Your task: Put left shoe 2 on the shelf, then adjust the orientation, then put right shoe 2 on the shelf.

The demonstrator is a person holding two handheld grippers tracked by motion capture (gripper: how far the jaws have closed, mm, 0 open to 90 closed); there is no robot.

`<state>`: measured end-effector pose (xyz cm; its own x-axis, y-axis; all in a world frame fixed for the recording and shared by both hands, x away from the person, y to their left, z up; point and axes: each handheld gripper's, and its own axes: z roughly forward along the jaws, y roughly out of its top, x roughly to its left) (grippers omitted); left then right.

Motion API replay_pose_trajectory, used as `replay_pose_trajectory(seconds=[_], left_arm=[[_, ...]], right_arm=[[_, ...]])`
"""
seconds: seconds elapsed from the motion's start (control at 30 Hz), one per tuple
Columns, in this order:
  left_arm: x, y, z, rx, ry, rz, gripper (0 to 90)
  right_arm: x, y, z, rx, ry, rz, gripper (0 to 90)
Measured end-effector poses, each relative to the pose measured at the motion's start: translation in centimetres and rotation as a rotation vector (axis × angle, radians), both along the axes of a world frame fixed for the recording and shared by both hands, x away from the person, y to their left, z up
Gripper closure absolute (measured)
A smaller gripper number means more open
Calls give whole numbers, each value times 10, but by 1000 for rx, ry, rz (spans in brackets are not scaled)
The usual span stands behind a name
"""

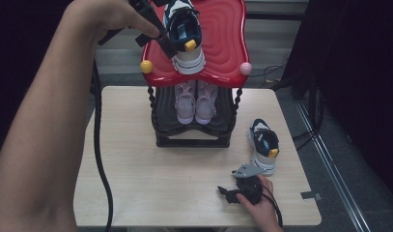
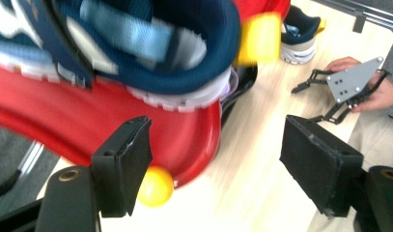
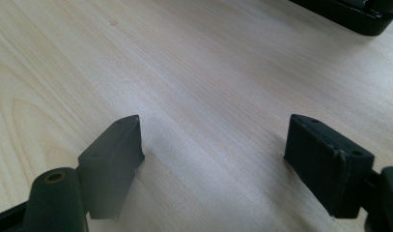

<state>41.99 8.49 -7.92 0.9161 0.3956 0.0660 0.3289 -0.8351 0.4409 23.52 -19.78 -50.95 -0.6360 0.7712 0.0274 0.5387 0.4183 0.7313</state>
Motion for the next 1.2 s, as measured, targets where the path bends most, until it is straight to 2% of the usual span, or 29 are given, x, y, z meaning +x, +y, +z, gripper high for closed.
replay_pose_trajectory(seconds=[0.13, 0.23, 0.4, 0.5, 0.83, 0.93, 1.0, 1.1, 1.2], left_arm=[[-8, 19, -1, 1, -2, 36, 255], [-15, 34, -4, 7, 4, 45, 251], [-23, 61, -21, 11, 16, 89, 239], [-26, 75, -33, 0, 30, 97, 236], [-40, 111, -59, -16, 39, 140, 226], [-43, 121, -77, -34, 56, 161, 221], [-45, 126, -91, -34, 72, 173, 221], [-46, 132, -107, -22, 75, 186, 220], [-47, 136, -124, -57, 80, 183, 218]], right_arm=[[0, 0, 0, 0, 0, 0, 206], [0, 0, 0, 0, 0, 0, 206], [0, 0, 0, 0, 0, -1, 206], [0, 0, 0, 1, 1, 0, 205], [0, 0, 0, -1, 5, 0, 205], [0, 0, 0, -6, 6, -13, 189], [0, 0, 0, -6, 5, -12, 189], [-1, 0, 1, -5, 5, -14, 190], [-1, -1, 0, -5, 2, -10, 183]])
